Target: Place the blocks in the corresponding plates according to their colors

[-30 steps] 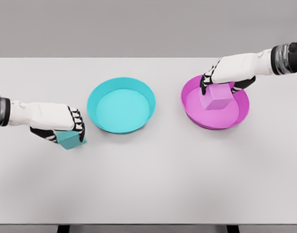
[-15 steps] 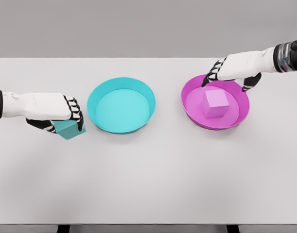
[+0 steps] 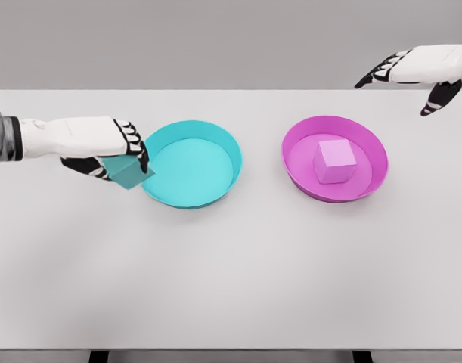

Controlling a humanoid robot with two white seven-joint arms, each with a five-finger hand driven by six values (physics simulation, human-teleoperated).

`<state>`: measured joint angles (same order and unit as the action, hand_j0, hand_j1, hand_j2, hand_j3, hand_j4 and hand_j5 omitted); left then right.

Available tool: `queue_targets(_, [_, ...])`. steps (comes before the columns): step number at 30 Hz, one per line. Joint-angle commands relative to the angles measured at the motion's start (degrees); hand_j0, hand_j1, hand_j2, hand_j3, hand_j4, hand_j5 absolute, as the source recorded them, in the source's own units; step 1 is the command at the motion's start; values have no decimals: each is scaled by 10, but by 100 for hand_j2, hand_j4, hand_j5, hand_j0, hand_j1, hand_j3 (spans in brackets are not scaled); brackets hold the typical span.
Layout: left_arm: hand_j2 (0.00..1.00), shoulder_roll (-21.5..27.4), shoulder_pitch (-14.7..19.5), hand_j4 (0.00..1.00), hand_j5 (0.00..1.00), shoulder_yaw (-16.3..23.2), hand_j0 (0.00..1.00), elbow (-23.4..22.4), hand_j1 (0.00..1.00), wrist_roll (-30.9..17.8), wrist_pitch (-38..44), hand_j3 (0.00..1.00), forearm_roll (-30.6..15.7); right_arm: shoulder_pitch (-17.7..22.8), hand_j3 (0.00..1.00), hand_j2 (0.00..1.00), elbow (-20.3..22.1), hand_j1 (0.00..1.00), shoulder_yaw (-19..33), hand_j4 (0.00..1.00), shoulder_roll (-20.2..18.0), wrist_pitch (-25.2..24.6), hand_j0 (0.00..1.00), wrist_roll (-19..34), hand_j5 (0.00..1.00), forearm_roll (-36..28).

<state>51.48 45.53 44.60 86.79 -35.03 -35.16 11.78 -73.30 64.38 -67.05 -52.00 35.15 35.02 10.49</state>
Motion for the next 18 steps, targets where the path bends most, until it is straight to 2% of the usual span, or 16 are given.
queue_targets(1, [58, -31, 1, 58, 58, -8, 58, -31, 58, 0, 2, 58, -2, 1, 100, 100, -5, 100, 1, 100, -1, -1, 100, 0, 100, 3])
queue_targets(5, [58, -67, 5, 58, 58, -9, 58, -60, 58, 0, 2, 58, 0, 5, 100, 100, -5, 100, -4, 100, 1, -1, 100, 0, 100, 26])
queue_targets(7, [58, -90, 6, 58, 58, -10, 58, -79, 58, 0, 2, 58, 1, 7, 100, 100, -4, 100, -34, 100, 1, -1, 100, 0, 100, 30])
queue_targets(9, [58, -115, 7, 58, 58, -10, 58, -98, 58, 0, 2, 58, 2, 7, 100, 100, -4, 100, -34, 100, 0, -1, 100, 0, 100, 30])
queue_targets(13, [58, -134, 14, 58, 58, -10, 58, -112, 58, 0, 2, 58, 3, 6, 100, 100, -4, 100, -34, 100, -1, -1, 100, 0, 100, 30])
queue_targets(18, [58, -201, 28, 58, 58, -10, 58, -185, 58, 0, 2, 58, 44, 6, 100, 100, -6, 100, -32, 100, 0, -1, 100, 0, 100, 23])
